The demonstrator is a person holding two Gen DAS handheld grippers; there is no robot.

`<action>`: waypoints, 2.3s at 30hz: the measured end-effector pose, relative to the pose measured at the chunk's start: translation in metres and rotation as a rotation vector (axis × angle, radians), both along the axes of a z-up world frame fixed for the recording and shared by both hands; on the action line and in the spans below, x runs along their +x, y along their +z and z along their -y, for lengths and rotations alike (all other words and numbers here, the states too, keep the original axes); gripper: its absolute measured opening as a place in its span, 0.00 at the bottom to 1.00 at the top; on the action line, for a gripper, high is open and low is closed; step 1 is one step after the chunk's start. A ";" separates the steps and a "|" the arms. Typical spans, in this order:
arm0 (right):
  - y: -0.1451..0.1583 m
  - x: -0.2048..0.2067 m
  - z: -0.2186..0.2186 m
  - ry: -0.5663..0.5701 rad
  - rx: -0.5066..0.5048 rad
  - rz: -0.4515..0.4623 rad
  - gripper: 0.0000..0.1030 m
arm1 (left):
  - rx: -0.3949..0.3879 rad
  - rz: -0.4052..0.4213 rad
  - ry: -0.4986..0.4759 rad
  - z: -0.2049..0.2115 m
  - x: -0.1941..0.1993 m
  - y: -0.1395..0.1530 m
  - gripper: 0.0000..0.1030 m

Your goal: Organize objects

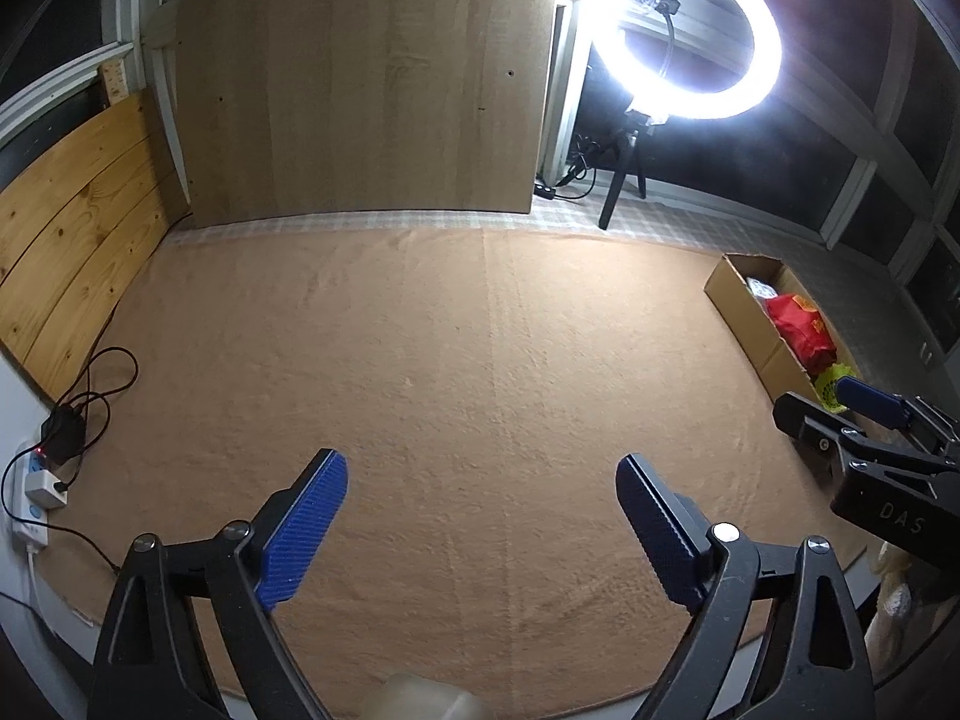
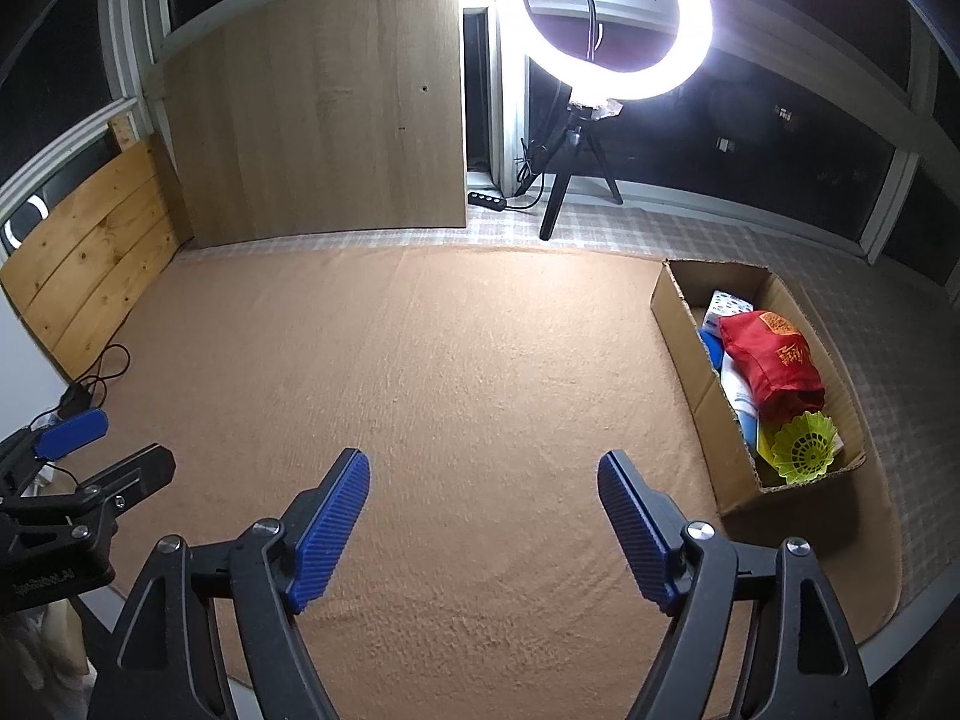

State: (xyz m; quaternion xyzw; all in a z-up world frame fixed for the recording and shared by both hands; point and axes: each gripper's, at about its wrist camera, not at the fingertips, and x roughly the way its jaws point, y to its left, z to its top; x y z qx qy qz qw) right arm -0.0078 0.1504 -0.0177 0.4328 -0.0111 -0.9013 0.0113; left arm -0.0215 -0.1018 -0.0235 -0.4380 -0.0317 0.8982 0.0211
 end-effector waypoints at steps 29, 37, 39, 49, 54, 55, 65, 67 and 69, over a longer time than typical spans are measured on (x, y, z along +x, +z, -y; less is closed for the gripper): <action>-0.007 0.000 -0.009 -0.017 0.013 0.016 0.76 | -0.021 0.014 0.019 0.000 -0.006 0.000 0.98; -0.007 0.002 -0.015 -0.022 0.014 0.015 0.76 | -0.022 0.008 0.016 -0.008 -0.004 0.002 0.99; -0.007 0.002 -0.017 -0.022 0.014 0.014 0.76 | -0.023 0.006 0.014 -0.010 -0.004 0.004 0.99; -0.006 0.001 -0.024 -0.023 0.012 0.016 0.76 | -0.027 0.006 0.008 -0.013 -0.009 0.005 0.99; -0.007 -0.002 -0.024 -0.018 0.012 0.025 0.76 | -0.029 0.010 0.013 -0.012 -0.013 0.004 0.99; -0.008 -0.003 -0.024 -0.018 0.012 0.026 0.76 | -0.029 0.011 0.014 -0.012 -0.014 0.003 0.99; -0.012 -0.012 -0.020 -0.017 0.013 0.037 0.76 | -0.028 0.018 0.014 -0.008 -0.022 -0.001 0.99; -0.013 -0.013 -0.019 -0.019 0.013 0.039 0.76 | -0.029 0.020 0.013 -0.006 -0.024 -0.002 0.99; -0.014 -0.015 -0.017 -0.019 0.013 0.043 0.76 | -0.030 0.024 0.013 -0.005 -0.026 -0.004 0.99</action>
